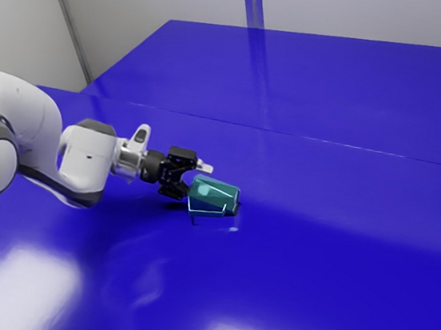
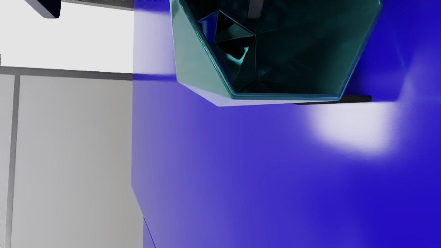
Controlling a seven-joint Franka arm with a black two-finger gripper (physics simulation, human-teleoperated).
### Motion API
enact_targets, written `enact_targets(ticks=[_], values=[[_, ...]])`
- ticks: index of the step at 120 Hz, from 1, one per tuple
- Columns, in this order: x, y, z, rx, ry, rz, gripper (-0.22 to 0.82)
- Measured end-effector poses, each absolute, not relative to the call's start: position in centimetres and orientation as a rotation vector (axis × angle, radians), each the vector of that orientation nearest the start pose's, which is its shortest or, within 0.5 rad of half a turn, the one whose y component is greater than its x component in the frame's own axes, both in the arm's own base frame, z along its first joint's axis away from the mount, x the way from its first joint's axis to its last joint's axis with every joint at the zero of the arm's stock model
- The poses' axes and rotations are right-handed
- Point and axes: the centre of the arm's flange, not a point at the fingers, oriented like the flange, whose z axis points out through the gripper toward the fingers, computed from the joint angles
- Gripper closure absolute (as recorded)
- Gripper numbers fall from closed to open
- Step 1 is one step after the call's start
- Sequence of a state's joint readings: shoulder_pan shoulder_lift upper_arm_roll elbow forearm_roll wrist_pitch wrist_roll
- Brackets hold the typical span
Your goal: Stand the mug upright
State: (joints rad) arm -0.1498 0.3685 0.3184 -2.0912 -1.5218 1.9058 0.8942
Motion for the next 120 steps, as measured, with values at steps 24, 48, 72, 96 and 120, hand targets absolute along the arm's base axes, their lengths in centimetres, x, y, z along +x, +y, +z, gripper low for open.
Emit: enact_targets(ticks=[24, 48, 72, 96, 120], values=[[57.5, 1.5, 25.9, 1.970, 0.228, 0.310, 0.14], [57.7, 1.1, 26.2, 1.974, 0.212, 0.338, 0.54], [57.7, 0.9, 26.4, 1.977, 0.199, 0.350, 0.71], [57.9, 0.9, 26.9, 1.980, 0.190, 0.363, 0.76], [61.7, 1.2, 34.8, 2.120, -0.063, 0.462, 0.77]])
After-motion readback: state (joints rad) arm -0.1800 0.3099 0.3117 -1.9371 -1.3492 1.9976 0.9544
